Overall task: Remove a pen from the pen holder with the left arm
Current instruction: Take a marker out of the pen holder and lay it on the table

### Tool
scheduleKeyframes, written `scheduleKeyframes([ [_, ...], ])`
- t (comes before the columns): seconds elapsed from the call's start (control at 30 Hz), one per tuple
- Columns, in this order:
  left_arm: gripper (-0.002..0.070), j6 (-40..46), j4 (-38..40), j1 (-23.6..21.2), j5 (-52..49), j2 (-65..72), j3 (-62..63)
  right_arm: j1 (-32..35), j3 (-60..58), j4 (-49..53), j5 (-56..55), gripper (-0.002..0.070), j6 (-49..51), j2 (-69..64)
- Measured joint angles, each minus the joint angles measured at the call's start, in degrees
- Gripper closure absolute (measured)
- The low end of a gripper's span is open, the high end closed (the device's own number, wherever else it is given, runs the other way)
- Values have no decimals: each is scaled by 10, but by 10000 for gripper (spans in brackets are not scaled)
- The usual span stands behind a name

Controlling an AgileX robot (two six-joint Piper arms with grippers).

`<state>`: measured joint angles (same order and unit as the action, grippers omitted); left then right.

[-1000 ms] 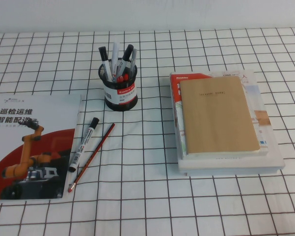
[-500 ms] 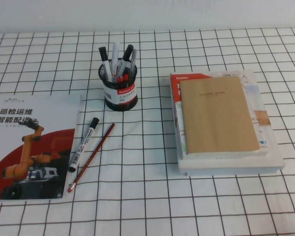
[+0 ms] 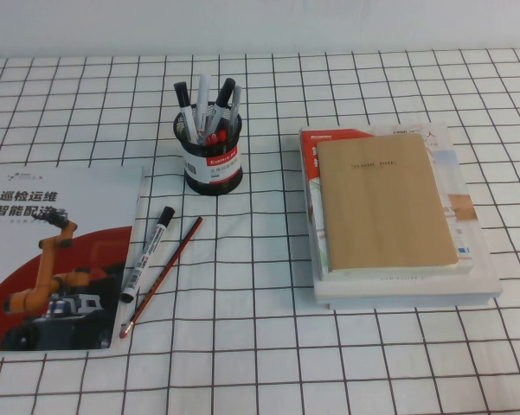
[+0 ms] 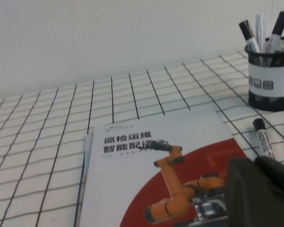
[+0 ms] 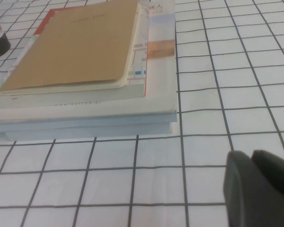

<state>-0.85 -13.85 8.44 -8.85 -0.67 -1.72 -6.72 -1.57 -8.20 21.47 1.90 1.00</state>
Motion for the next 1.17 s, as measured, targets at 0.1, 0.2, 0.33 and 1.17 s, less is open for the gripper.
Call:
scheduleKeyframes([
  [0.1,678,-5,13,0,-33,0,0,0,0,0,0,691,0,0],
  [0.2,678,-11,26,0,-62,0,0,0,0,0,0,691,0,0],
  [0.33,678,-20,36,0,-111,0,0,0,0,0,0,691,0,0],
  [1.17,678,-22,42,0,-131,0,0,0,0,0,0,691,0,0],
])
